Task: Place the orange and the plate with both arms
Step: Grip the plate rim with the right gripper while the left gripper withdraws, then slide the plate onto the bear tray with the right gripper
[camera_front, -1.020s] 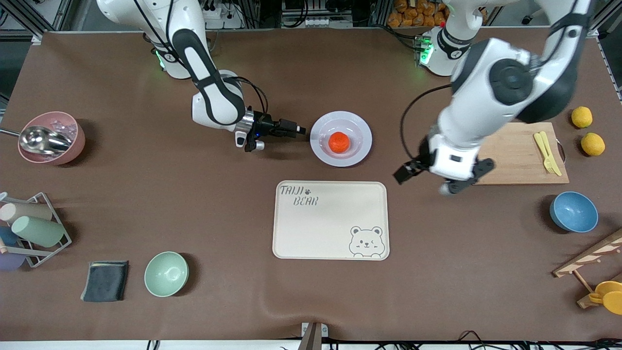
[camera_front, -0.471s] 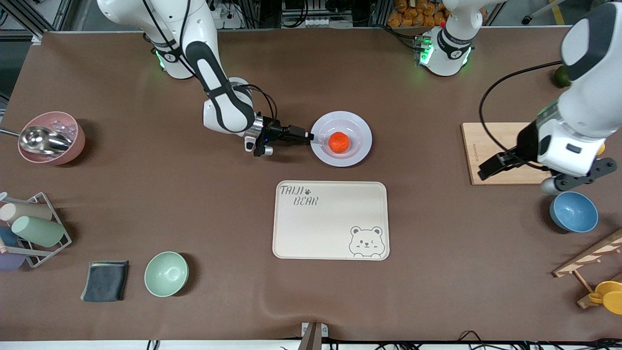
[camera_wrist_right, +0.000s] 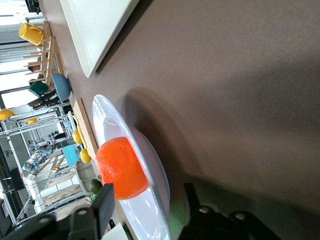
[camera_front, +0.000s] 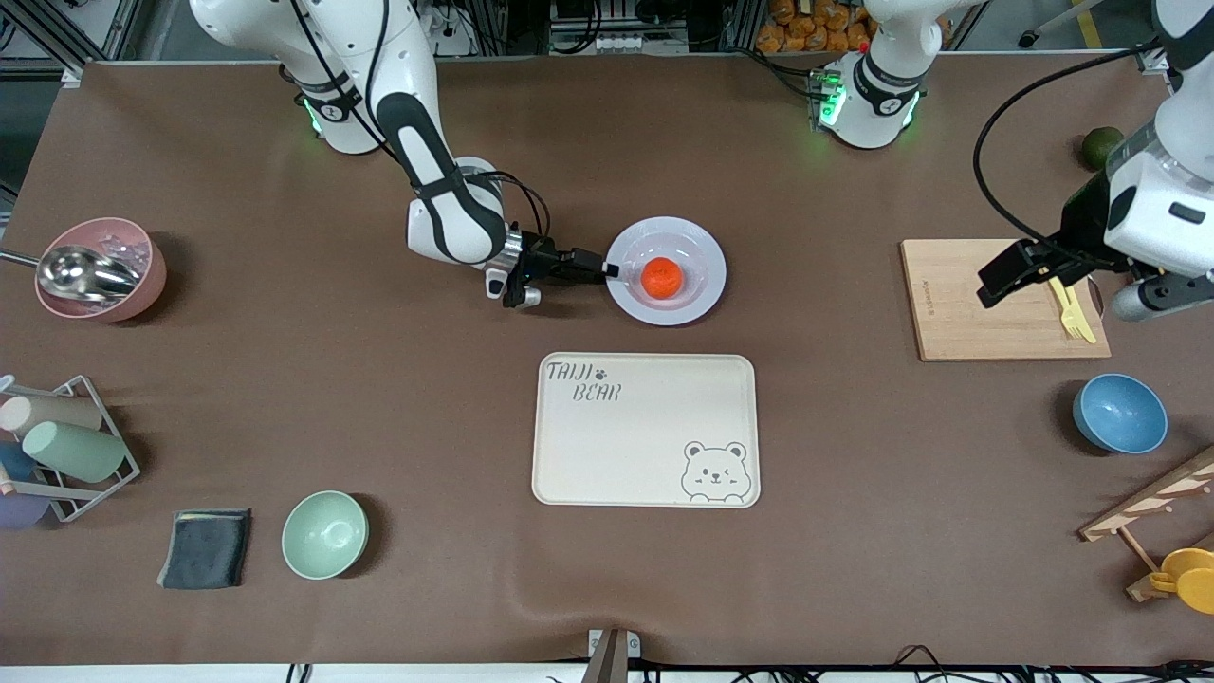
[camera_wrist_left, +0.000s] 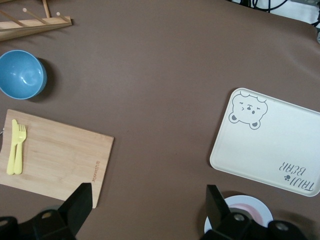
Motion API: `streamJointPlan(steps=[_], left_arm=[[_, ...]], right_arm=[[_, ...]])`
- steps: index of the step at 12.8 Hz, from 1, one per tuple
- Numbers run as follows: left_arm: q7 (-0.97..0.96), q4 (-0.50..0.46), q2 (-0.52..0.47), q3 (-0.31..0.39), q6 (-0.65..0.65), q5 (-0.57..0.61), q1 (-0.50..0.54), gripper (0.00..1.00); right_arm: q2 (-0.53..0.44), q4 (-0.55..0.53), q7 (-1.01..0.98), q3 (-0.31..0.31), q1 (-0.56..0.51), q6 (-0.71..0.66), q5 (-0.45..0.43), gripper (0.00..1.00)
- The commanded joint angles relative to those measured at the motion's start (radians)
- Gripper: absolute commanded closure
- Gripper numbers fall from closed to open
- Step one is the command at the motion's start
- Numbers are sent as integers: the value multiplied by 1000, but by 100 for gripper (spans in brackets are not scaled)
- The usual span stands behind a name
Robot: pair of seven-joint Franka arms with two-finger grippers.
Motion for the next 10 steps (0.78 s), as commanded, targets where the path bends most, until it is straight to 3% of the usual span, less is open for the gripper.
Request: streamJointPlan(steps=[1,3,5,6,8,10], left_arm=[[32,15,-16,-3,-36,18,-9,0],[80,-4,-55,71,-39,2,-82,0],[89,-8,-61,257,-64,2,-263,0],[91,-10,-64,301,-65,1,-299,0],[89,-24,-81,315,-67,1,-321,0],[89,-38,-96,385,-65,1,-383,0]], right_arm=[[14,23,-23,-5,21,7,61,40],[14,23,-23,-5,27,7,62,41],[14,26,-24,-5,29,7,62,43],[16,29,-24,-5,37,9,62,44],[19,31,-26,-5,40,9,62,47],[34,40,-27,-5,46,11,64,49]])
